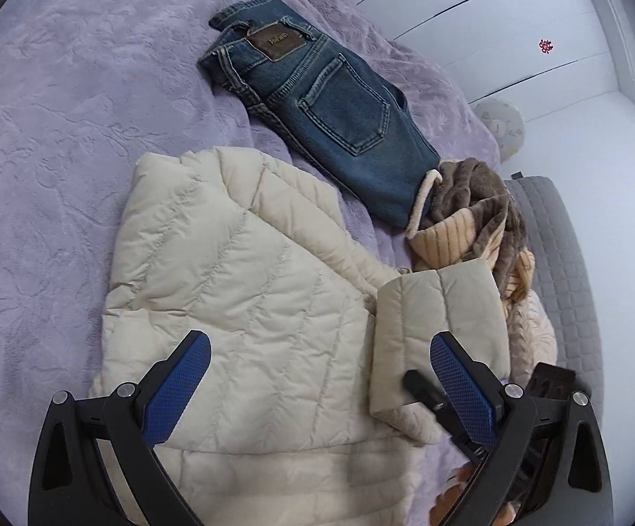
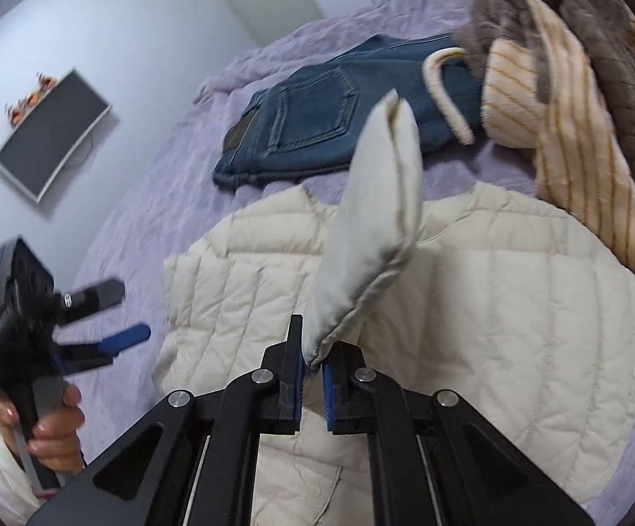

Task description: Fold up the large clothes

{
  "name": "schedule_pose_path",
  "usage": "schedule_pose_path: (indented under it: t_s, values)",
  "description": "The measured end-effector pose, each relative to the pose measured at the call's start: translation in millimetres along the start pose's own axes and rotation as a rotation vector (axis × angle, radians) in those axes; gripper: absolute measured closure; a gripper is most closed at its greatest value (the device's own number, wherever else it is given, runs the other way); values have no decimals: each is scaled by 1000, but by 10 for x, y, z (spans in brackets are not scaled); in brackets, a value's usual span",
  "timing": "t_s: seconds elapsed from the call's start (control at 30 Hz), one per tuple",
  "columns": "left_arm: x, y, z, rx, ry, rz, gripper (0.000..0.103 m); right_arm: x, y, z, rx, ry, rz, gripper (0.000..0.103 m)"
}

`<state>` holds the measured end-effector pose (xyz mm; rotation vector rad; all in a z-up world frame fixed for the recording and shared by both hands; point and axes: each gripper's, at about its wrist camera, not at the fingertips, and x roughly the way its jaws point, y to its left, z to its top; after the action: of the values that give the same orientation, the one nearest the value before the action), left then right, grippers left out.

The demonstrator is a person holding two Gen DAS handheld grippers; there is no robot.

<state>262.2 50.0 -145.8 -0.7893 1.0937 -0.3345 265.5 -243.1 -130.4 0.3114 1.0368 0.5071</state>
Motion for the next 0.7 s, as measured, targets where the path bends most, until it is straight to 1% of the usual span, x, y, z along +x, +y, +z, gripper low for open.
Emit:
schedule_pose_path:
  t_s: [0.1, 0.17, 0.23, 0.3, 0.33, 0.37, 0.4, 0.43, 0.47, 0.5, 0.6, 0.7]
  values:
    - [158, 33, -8, -40, 52, -65, 2, 186, 163, -148, -79, 69, -4, 95]
    - [227, 34, -29, -56, 70, -99, 2, 284, 228, -214, -114, 110, -11, 95]
    - [273, 21, -41, -72, 83, -137, 2, 349, 257, -256, -136, 142, -20, 95]
    - [307, -11, -42, -73, 91, -153, 2, 385, 256, -268, -138, 159, -15, 94]
    - [318, -31, -29, -68, 94, -152, 2, 389, 245, -265, -132, 165, -12, 93]
    - [336, -52, -20, -59, 97, -148, 2, 378, 229, -266, -125, 169, -8, 88]
    - [352, -70, -13, -50, 102, -145, 2, 362, 201, -258, -118, 170, -7, 77]
    - [367, -80, -7, -44, 109, -143, 2, 328, 186, -264, -112, 166, -7, 70]
    - [383, -87, -2, -41, 116, -145, 2, 273, 169, -281, -106, 159, -6, 57]
    - [402, -99, 0, -37, 121, -144, 2, 221, 145, -293, -97, 149, -4, 51]
    - [463, -101, 5, -22, 130, -122, 2, 33, 30, -352, -53, 127, 7, 51]
    - [588, -84, 6, 7, 150, -27, 2, -182, -162, -484, 25, 106, -12, 51]
